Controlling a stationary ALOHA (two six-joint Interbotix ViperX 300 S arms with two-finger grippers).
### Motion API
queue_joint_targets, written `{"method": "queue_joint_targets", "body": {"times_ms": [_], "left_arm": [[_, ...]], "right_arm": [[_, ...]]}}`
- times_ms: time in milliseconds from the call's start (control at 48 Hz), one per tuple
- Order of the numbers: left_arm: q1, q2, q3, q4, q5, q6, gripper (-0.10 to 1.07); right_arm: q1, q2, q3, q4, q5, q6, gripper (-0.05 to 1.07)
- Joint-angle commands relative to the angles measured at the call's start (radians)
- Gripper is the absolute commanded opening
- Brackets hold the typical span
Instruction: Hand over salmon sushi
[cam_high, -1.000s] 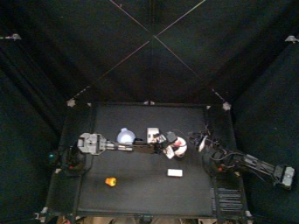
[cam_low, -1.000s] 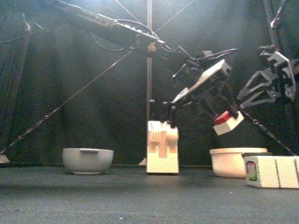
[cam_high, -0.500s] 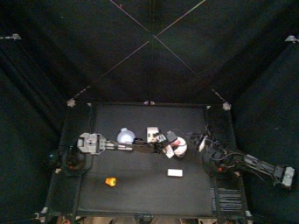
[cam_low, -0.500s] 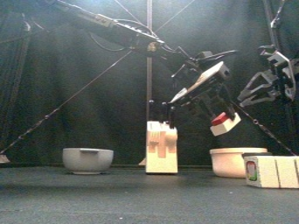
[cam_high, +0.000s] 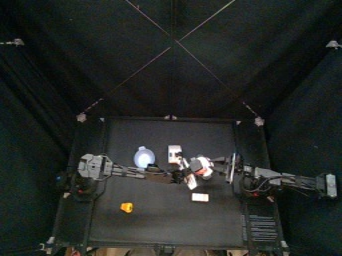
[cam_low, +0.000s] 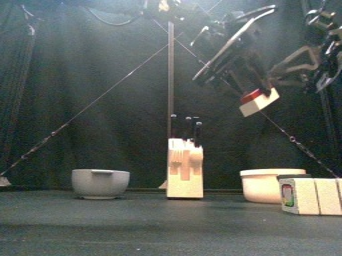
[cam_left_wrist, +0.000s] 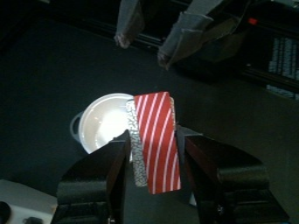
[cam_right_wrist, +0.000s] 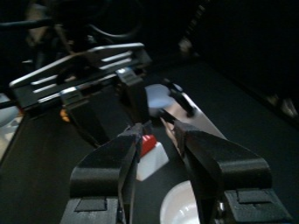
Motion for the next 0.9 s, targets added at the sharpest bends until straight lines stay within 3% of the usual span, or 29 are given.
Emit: {"method": "queue_joint_targets", "body": {"times_ms": [0,417,875], "left_arm": [[-0.011,-0.054,-0.020,0.005,-0.005,0.002,0.59],[-0.023,-0.120,0.058,0.012,-0.048,-0.003,0.59],[-0.025,-0.135,0.077,0.049,-0.115,0.000,0.59]], "right_arm": [[0.063,0.026,-0.032,-0.061,-0.075,0.003,0.75],[0.078,0.101,-0.055,-0.081,-0.114,0.002,1.01],[0.091,0.133,-0.054,-0.052,-0.104,0.003,1.01]]}}
